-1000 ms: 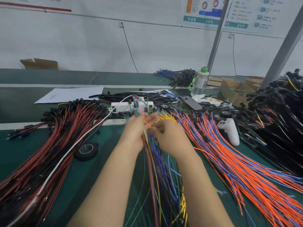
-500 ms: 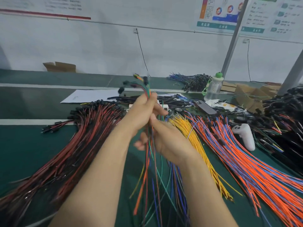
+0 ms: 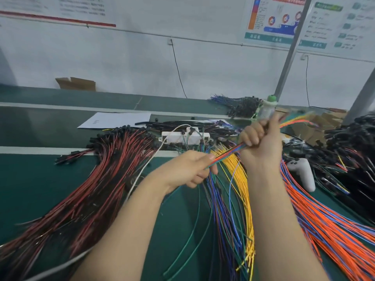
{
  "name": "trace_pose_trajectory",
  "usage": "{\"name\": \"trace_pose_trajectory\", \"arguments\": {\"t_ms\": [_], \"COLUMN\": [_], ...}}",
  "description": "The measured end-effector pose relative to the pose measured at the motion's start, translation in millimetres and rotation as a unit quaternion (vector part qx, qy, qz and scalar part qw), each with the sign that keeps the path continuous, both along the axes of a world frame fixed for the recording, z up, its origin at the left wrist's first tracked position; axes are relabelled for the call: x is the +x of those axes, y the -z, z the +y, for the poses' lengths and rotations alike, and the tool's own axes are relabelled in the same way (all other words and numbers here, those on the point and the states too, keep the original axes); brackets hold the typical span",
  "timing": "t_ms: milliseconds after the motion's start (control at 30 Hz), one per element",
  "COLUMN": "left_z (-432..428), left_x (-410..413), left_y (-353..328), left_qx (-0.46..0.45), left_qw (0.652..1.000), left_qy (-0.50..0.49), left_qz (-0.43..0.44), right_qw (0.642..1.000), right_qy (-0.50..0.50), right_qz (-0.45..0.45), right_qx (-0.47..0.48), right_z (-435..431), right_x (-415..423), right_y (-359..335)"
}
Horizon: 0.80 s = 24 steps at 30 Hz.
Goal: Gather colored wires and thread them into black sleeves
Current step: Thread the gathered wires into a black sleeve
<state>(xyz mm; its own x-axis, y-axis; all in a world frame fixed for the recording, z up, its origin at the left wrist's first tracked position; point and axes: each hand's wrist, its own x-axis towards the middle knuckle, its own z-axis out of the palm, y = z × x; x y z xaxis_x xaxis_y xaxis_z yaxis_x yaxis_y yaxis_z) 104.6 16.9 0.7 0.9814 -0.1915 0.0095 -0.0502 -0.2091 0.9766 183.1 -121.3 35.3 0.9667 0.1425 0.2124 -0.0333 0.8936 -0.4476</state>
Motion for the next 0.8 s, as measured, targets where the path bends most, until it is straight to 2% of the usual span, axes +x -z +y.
{"name": "trace_pose_trajectory", "arguments": {"t_ms": [100,167,233,333,400,500,567,667,800], "left_z": [-6.4,-3.3,9.2,32.6,34.8,18.9,8.1,-3.8,-23.8], "left_x": [11.4,14.9,12.4,4.8,2.1,7.4,13.3,20.9,29.7], "left_y": [1.3,5.8,14.8,30.8,39.9,50.1,55.1,57.9,54.1], "left_qx": [0.037,0.056,0.036,-0.019,-0.099,-0.311,-0.381,-0.409,-0.411], "left_qw": [0.999,0.998,0.999,0.995,0.987,0.926,0.886,0.859,0.860], "left_qy": [-0.018,-0.026,-0.018,-0.032,-0.063,-0.173,-0.240,-0.298,-0.290], "left_qz": [-0.025,-0.024,0.012,0.088,0.112,0.125,0.109,0.077,0.086], "right_qw": [0.995,0.994,0.997,0.999,0.999,0.998,0.997,0.993,0.990], "right_qy": [-0.087,-0.087,-0.056,-0.020,-0.008,0.005,0.012,0.017,-0.036], "right_qz": [0.032,0.054,0.054,0.047,0.045,0.054,0.062,0.059,0.059], "right_qx": [-0.035,-0.029,-0.017,-0.010,-0.005,-0.008,-0.034,-0.104,-0.126], "right_z": [7.4,6.4,-1.1,-13.0,-14.7,-7.2,-0.5,10.8,39.4], "right_x": [-6.3,-6.0,-2.5,3.3,5.9,6.9,5.8,-0.4,-14.2], "right_y": [19.2,26.5,30.3,34.7,37.2,39.2,40.8,44.5,57.0]}}
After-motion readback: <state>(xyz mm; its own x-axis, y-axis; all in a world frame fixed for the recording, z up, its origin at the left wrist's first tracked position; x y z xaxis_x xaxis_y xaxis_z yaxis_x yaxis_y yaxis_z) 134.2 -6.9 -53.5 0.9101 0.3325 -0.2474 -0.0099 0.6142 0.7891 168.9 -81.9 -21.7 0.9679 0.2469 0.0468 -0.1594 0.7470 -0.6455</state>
